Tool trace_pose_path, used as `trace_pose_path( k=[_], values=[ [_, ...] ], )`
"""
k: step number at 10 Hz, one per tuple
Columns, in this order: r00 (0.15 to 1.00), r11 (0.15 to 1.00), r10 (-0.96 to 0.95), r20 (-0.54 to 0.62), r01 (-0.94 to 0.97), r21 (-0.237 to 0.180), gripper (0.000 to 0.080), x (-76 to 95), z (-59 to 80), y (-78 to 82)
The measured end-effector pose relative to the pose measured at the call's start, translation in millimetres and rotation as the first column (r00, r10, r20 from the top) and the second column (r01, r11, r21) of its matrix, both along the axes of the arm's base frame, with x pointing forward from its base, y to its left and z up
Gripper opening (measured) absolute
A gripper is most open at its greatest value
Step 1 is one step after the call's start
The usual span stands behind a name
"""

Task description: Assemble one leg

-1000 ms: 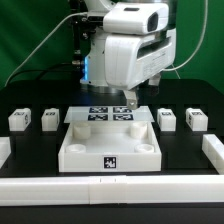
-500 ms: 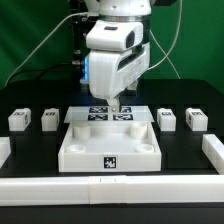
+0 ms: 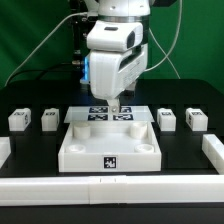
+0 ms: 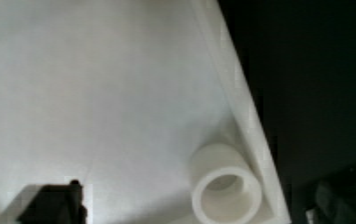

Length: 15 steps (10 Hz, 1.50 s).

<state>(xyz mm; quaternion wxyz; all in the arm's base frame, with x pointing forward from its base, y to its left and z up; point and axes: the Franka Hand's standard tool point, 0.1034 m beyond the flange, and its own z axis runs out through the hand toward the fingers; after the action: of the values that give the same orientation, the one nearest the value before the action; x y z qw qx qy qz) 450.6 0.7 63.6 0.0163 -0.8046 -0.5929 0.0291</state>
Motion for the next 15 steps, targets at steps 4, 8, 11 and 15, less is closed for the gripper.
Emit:
trace_pose_path(
  k=[4, 8, 11, 15],
  values=[
    [0.971, 0.971, 0.237, -0.019, -0.237, 0.018, 0.0650, -22.4, -18.9, -9.7],
    [0.968, 0.970, 0.244, -0.055, -0.242, 0.040, 0.0650, -30.9, -45.7, -6.2],
    [0.969, 0.971, 0.238, -0.071, -0.235, 0.046, 0.0650, -33.8, -54.8, -3.7],
    [0.971, 0.973, 0.229, -0.072, -0.226, 0.045, 0.0420, -34.1, -55.0, -4.3]
  ],
)
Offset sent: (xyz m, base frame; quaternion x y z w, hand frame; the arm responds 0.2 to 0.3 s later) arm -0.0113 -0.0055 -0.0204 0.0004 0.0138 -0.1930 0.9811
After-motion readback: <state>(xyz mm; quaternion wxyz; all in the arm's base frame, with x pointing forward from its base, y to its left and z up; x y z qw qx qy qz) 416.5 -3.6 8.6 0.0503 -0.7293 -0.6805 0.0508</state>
